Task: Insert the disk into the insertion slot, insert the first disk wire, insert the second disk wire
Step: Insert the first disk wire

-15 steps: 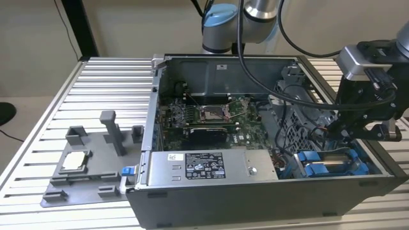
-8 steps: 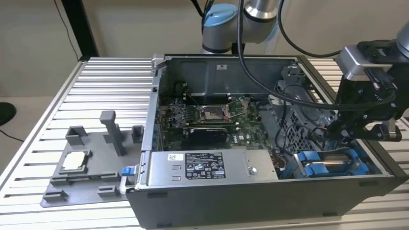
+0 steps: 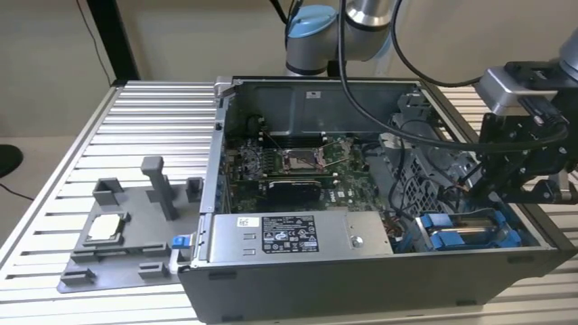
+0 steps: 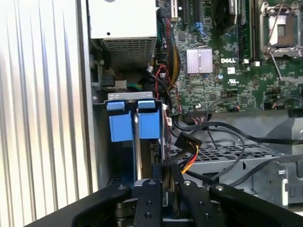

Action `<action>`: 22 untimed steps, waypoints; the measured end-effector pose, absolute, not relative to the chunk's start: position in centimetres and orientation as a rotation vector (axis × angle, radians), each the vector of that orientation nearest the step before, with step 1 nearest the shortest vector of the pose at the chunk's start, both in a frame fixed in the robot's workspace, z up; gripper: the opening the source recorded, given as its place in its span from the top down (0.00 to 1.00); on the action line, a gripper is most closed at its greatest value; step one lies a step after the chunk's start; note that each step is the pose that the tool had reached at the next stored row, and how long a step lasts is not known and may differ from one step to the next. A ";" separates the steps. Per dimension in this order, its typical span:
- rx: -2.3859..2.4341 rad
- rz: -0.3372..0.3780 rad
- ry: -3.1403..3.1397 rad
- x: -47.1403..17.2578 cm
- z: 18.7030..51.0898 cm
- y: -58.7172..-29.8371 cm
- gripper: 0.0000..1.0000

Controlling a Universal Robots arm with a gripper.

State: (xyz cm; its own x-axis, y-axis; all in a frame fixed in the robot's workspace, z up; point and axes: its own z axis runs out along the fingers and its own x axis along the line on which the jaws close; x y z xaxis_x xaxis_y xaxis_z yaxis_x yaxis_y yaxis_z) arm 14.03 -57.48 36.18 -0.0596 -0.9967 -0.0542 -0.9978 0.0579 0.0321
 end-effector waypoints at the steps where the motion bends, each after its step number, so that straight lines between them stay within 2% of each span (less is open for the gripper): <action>1: -2.144 0.092 2.272 14.0 36.1 -57.5 1.00; 22: -2.139 0.020 2.249 14.4 34.7 -56.9 1.00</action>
State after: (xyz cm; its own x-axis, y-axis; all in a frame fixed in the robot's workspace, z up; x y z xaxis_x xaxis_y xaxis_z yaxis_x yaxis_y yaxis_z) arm 14.39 -56.87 34.66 -0.0496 -0.9981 -0.0362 -0.9986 0.0502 -0.0163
